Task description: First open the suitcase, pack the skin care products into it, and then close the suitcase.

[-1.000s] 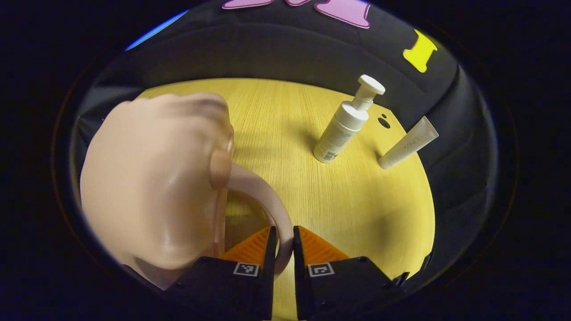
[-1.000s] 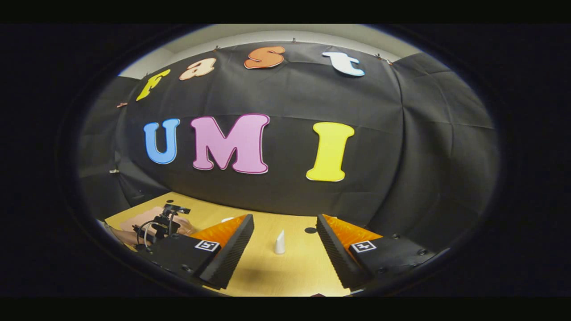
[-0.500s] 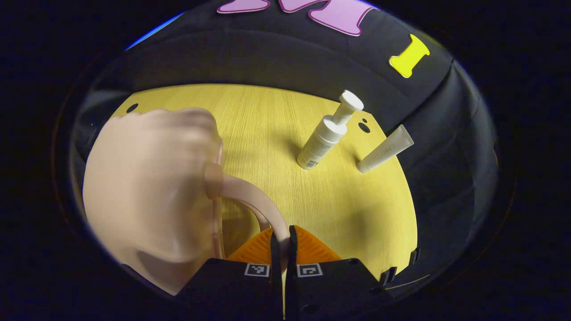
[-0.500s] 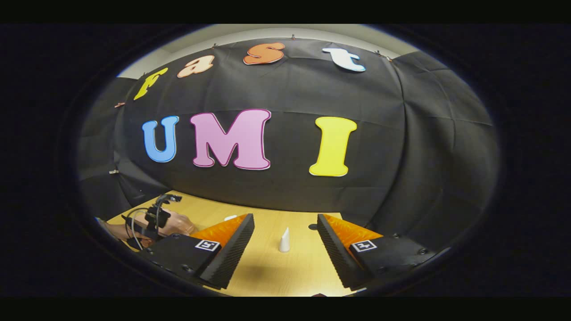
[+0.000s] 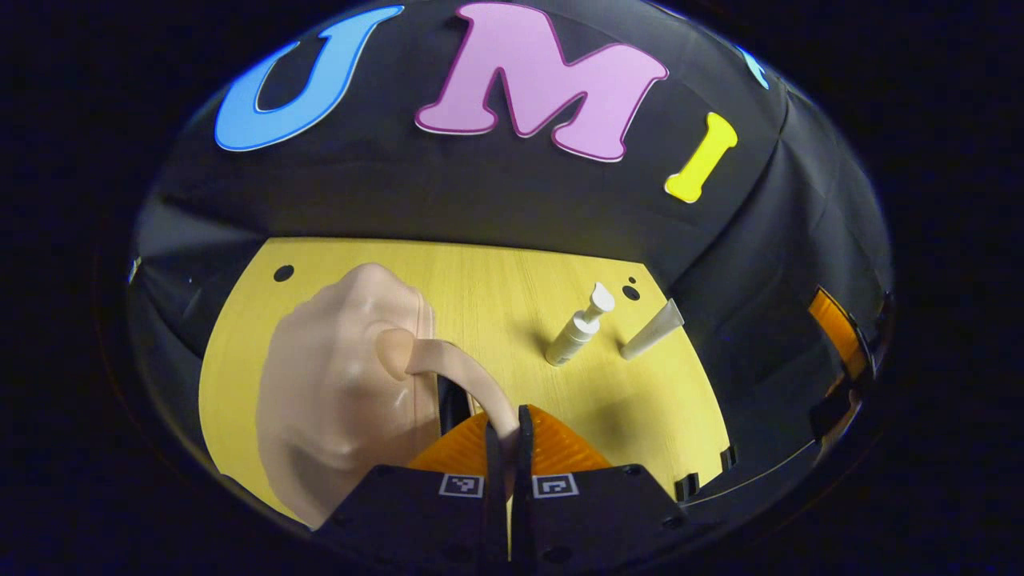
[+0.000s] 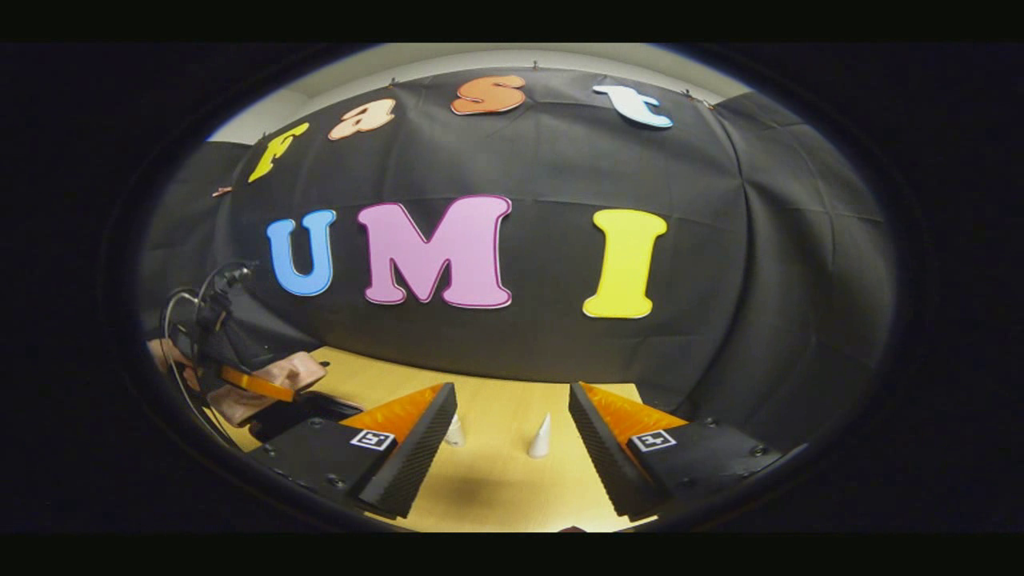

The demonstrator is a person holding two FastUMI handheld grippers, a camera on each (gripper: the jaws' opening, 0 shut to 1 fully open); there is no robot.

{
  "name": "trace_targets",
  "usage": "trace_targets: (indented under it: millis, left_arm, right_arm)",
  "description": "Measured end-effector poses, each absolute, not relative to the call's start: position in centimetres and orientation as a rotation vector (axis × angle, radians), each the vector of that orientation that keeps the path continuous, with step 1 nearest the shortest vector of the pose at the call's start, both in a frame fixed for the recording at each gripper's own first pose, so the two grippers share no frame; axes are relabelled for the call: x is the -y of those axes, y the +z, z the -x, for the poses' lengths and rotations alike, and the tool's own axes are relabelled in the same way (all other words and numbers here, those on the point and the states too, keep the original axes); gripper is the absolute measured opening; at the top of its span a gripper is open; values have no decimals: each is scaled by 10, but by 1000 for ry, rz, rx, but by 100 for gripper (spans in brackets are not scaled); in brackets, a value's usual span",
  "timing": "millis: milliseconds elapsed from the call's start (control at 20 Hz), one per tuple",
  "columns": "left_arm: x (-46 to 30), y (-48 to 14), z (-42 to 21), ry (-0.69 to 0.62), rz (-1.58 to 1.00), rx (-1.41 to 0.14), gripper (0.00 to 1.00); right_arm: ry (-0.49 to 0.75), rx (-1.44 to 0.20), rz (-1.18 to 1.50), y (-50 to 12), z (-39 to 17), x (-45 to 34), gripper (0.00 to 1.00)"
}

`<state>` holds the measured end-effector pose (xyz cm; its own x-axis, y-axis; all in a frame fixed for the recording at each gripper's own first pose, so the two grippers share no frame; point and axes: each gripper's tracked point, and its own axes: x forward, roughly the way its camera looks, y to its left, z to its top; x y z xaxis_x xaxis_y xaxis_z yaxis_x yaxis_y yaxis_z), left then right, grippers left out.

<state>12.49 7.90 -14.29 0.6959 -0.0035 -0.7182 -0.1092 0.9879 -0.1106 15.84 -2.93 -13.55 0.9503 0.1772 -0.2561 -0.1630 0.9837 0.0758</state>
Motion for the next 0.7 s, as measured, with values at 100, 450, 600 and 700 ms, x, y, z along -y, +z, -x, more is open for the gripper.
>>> trace_targets:
  millis: [100,450,600,700]
  left_arm:
    - [-114,-125,-113,117,89,-786,8]
    - [-212,-74,-74,267,-12,-748,8]
    - [-258,-67,-61,328,7,-755,8]
    - [-298,-66,-48,382,-33,-772,8]
  right_arm:
    - [185,-263,-54,-134,-161,19,91]
    - [231,-248,-40,-125,-161,-18,91]
    - [249,-243,-30,-122,-160,-31,91]
    - [253,-235,-17,-119,-159,-36,91]
